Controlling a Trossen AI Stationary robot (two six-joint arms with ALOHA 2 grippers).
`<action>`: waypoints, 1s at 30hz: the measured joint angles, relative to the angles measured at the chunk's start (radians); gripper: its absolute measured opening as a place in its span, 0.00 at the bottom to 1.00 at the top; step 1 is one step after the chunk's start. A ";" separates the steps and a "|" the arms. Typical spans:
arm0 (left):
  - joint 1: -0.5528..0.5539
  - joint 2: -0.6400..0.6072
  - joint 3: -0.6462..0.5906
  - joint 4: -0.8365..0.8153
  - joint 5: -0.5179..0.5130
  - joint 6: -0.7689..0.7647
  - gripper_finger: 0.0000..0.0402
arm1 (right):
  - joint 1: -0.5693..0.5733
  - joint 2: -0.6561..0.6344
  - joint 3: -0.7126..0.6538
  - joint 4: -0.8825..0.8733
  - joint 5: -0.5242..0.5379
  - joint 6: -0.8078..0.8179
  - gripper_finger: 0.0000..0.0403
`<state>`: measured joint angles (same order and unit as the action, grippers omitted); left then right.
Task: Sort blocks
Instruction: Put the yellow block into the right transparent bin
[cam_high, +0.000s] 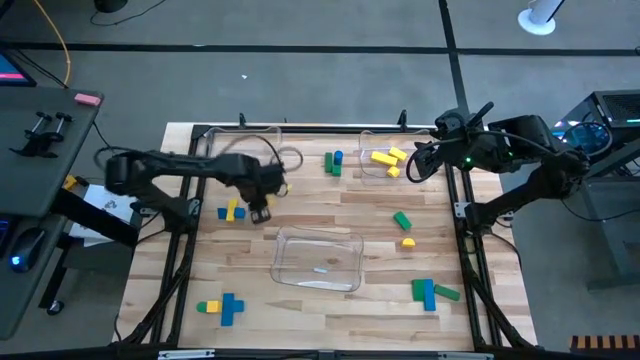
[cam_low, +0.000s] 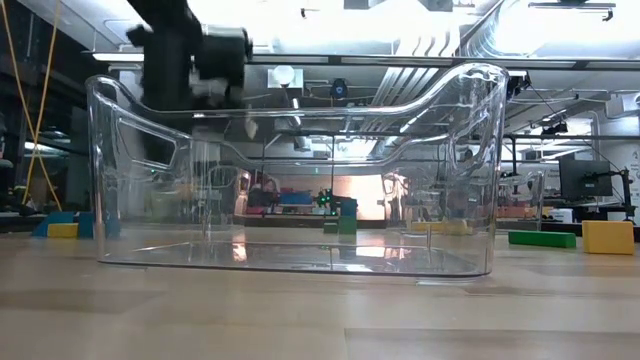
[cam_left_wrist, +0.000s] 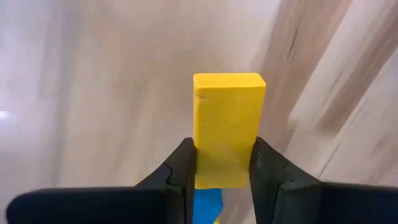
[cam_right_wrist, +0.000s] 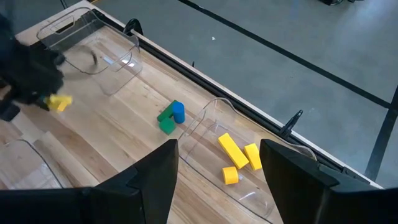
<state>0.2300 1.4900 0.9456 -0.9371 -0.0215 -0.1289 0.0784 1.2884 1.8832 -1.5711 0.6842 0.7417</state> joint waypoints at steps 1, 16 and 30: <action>0.003 -0.035 0.014 0.031 0.000 -0.018 0.18 | 0.000 0.000 0.000 0.000 0.000 0.002 0.56; -0.026 0.177 0.333 0.893 0.031 -0.078 0.19 | 0.000 0.000 0.000 0.004 0.020 0.010 0.56; 0.062 0.665 0.818 0.971 0.038 -0.073 0.33 | 0.000 0.000 0.000 0.005 0.042 0.027 0.56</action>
<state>0.2923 2.1547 1.7635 0.0343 0.0168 -0.2023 0.0784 1.2888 1.8832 -1.5664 0.7261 0.7690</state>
